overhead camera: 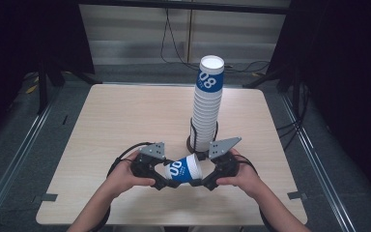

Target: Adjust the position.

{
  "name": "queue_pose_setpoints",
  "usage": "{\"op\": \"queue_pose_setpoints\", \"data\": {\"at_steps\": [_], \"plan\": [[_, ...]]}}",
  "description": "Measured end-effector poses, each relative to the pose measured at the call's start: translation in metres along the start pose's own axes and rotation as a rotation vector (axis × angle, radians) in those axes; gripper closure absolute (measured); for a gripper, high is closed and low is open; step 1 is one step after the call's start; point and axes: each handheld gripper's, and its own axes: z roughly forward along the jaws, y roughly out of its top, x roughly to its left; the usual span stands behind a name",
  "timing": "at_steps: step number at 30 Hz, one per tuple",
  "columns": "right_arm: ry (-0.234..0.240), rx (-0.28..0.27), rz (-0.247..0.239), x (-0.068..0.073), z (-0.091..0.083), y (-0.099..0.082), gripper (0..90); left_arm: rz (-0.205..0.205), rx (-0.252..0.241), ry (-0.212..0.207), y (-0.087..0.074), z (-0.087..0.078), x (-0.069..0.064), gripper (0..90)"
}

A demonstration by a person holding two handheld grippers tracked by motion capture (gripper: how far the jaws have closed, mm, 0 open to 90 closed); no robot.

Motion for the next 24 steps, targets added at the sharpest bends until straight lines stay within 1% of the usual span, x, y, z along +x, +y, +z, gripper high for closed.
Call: {"op": "queue_pose_setpoints", "data": {"at_steps": [1, 2, 4, 6, 8, 9, 11, 12, 13, 17, 18, 19, 20, 21, 22, 23, 24], "plan": [[0.000, 0.000, 0.000, 0.0000, 0.0000, 0.0000, 15.2, 0.000, 0.000, 0.000, 0.0000, 0.0000, 0.0000, 29.2], [0.000, 0.014, -0.009, 0.0003, -0.0003, 0.0002, 16.1, 0.005, 0.011, -0.002, 0.0001, 0.0007, -0.0001, 29.2], [0.007, 0.024, -0.011, 0.0009, -0.0008, 0.0006, 17.4, 0.009, 0.013, -0.001, -0.0005, 0.0010, 0.0000, 29.1], [0.005, 0.033, -0.003, 0.0009, -0.0014, 0.0009, 18.1, 0.009, 0.013, 0.001, -0.0006, 0.0015, -0.0001, 28.8], [0.005, 0.048, -0.006, 0.0016, -0.0014, 0.0014, 18.4, 0.016, 0.034, 0.014, 0.0001, 0.0023, -0.0011, 28.4], [-0.003, 0.058, -0.007, 0.0016, -0.0012, 0.0016, 18.5, 0.020, 0.043, 0.019, 0.0003, 0.0028, -0.0014, 28.0], [-0.002, 0.059, -0.008, 0.0013, -0.0010, 0.0016, 18.5, 0.015, 0.047, 0.023, -0.0001, 0.0036, -0.0018, 26.8], [-0.009, 0.059, -0.014, 0.0008, -0.0022, 0.0018, 18.5, 0.023, 0.073, 0.030, -0.0011, 0.0036, -0.0006, 25.5], [-0.012, 0.056, -0.011, 0.0007, -0.0031, 0.0019, 18.6, 0.022, 0.080, 0.034, -0.0016, 0.0035, -0.0003, 25.1], [-0.027, 0.064, -0.011, -0.0006, -0.0059, 0.0009, 18.7, 0.013, 0.082, 0.040, -0.0017, 0.0033, -0.0003, 24.7], [-0.029, 0.070, -0.004, -0.0005, -0.0064, 0.0005, 18.7, 0.021, 0.087, 0.048, -0.0016, 0.0035, 0.0000, 24.5], [-0.031, 0.074, -0.006, -0.0007, -0.0067, 0.0002, 18.7, 0.020, 0.093, 0.057, -0.0016, 0.0036, 0.0000, 24.1], [-0.037, 0.079, -0.007, -0.0010, -0.0068, -0.0001, 18.7, 0.026, 0.112, 0.062, -0.0017, 0.0031, 0.0007, 24.0], [-0.042, 0.082, -0.008, -0.0010, -0.0070, -0.0001, 18.7, 0.012, 0.105, 0.070, -0.0029, 0.0042, 0.0004, 24.0], [-0.045, 0.088, -0.007, -0.0012, -0.0071, -0.0001, 18.8, 0.014, 0.123, 0.080, -0.0035, 0.0039, 0.0009, 23.7], [-0.053, 0.097, -0.013, -0.0016, -0.0069, 0.0000, 18.9, 0.014, 0.123, 0.080, -0.0035, 0.0039, 0.0009, 23.4], [-0.057, 0.111, -0.014, -0.0015, -0.0068, 0.0001, 18.9, 0.012, 0.150, 0.098, -0.0045, 0.0040, 0.0017, 23.3]]}}
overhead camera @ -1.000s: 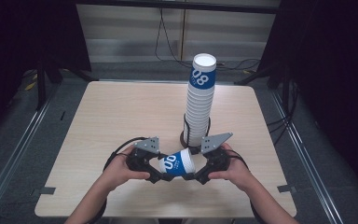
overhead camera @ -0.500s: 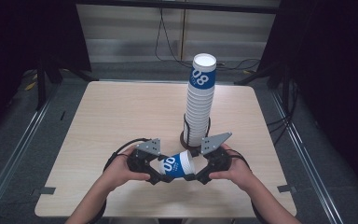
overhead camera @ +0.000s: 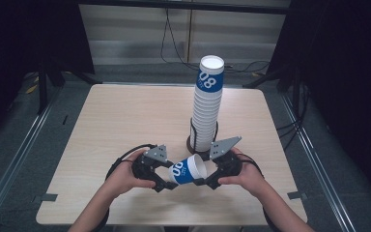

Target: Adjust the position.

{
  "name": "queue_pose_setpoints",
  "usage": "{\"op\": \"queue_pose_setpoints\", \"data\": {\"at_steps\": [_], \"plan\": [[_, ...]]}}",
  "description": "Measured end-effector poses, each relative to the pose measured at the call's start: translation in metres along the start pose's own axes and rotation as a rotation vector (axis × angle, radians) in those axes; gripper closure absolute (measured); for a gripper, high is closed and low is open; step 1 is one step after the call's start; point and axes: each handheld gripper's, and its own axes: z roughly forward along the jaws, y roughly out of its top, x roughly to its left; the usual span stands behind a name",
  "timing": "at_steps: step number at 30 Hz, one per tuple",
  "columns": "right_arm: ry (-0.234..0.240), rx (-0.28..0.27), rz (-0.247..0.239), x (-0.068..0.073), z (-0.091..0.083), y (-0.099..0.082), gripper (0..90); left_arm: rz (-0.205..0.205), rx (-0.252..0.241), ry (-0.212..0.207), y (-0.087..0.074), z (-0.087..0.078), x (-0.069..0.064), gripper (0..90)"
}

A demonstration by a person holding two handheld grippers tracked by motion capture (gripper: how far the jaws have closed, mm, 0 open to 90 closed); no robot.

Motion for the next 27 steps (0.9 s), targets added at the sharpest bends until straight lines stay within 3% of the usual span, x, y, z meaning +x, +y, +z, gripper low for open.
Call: {"op": "queue_pose_setpoints", "data": {"at_steps": [11, 27], "plan": [[-0.060, 0.126, -0.011, -0.003, 0.000, 0.003, 18.9, -0.006, 0.080, 0.059, -0.003, 0.003, 0.000, 20.5], [-0.077, 0.282, -0.024, -0.005, -0.007, 0.017, 18.4, -0.041, 0.118, 0.076, -0.009, -0.001, 0.004, 17.2]]}}
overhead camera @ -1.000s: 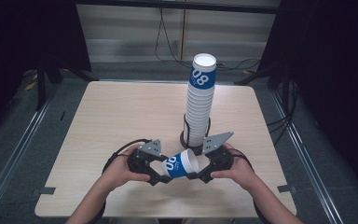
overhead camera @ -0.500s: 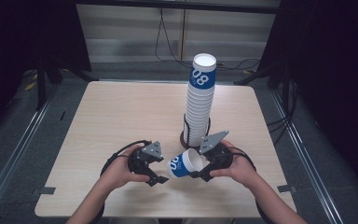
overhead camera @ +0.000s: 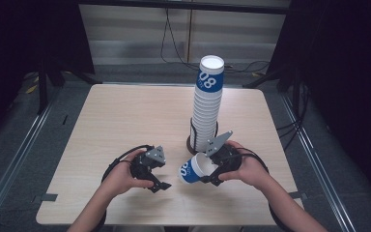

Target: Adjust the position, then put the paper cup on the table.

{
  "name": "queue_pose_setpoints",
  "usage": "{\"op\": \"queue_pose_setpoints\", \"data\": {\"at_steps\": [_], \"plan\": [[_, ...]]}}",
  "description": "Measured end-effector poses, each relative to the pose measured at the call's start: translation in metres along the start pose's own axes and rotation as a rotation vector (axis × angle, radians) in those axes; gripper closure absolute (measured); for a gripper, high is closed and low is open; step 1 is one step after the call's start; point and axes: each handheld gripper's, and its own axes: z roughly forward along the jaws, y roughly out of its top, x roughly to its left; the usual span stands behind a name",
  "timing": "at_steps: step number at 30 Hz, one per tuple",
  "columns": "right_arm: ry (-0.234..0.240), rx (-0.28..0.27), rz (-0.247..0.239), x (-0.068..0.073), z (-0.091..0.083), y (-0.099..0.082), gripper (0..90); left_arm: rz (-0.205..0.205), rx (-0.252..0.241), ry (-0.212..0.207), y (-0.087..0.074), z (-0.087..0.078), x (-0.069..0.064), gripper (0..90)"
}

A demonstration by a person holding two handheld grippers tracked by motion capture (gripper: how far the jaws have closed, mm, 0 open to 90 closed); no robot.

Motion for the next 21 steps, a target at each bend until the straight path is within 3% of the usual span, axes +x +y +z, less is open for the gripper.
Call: {"op": "queue_pose_setpoints", "data": {"at_steps": [6, 21], "plan": [[-0.008, 0.040, -0.021, -0.0015, -0.0022, 0.0038, 18.3, -0.004, 0.007, 0.007, -0.0022, -0.0026, 0.0033, 16.4], [-0.007, 0.110, -0.001, -0.0046, -0.0037, 0.0020, 17.4, -0.021, 0.010, -0.003, -0.0081, -0.0080, 0.0058, 16.7]]}}
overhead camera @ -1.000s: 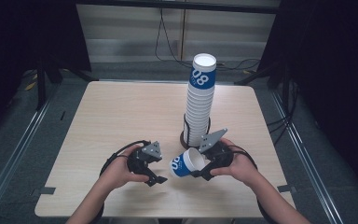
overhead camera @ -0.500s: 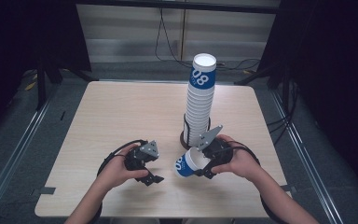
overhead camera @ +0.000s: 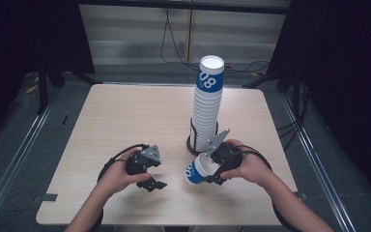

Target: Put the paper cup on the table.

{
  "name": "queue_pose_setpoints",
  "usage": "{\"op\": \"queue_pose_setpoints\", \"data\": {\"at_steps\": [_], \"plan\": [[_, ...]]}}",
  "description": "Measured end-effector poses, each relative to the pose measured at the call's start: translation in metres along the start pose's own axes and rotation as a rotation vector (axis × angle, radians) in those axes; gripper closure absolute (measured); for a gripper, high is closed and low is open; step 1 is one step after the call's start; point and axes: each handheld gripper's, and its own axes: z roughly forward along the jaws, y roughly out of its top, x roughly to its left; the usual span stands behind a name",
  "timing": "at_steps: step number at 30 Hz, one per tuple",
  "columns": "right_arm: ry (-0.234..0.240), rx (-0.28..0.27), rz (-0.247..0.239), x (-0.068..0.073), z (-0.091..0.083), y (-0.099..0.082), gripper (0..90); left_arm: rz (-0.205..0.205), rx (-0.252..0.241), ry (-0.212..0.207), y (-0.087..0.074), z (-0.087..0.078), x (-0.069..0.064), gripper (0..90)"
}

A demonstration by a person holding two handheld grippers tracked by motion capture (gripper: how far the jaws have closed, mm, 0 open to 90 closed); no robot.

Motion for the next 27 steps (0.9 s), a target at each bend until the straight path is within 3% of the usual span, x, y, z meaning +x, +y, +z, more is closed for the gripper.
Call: {"op": "queue_pose_setpoints", "data": {"at_steps": [16, 21, 23, 26, 27], "plan": [[0.011, 0.130, -0.005, -0.002, -0.001, 0.008, 16.3, -0.009, -0.011, -0.015, -0.002, 0.001, 0.001, 17.2], [0.014, 0.154, -0.047, -0.001, 0.002, 0.011, 16.1, -0.014, -0.004, -0.023, -0.003, 0.002, 0.001, 17.4], [0.008, 0.168, -0.026, 0.001, 0.002, 0.011, 16.1, -0.008, -0.001, -0.024, -0.003, 0.002, 0.001, 17.4], [-0.009, 0.185, -0.073, 0.001, 0.004, 0.013, 15.9, -0.001, 0.003, -0.022, -0.003, 0.001, 0.002, 17.5], [-0.011, 0.193, -0.057, 0.002, 0.005, 0.014, 15.9, -0.011, -0.004, -0.023, -0.003, 0.001, 0.001, 17.5]]}}
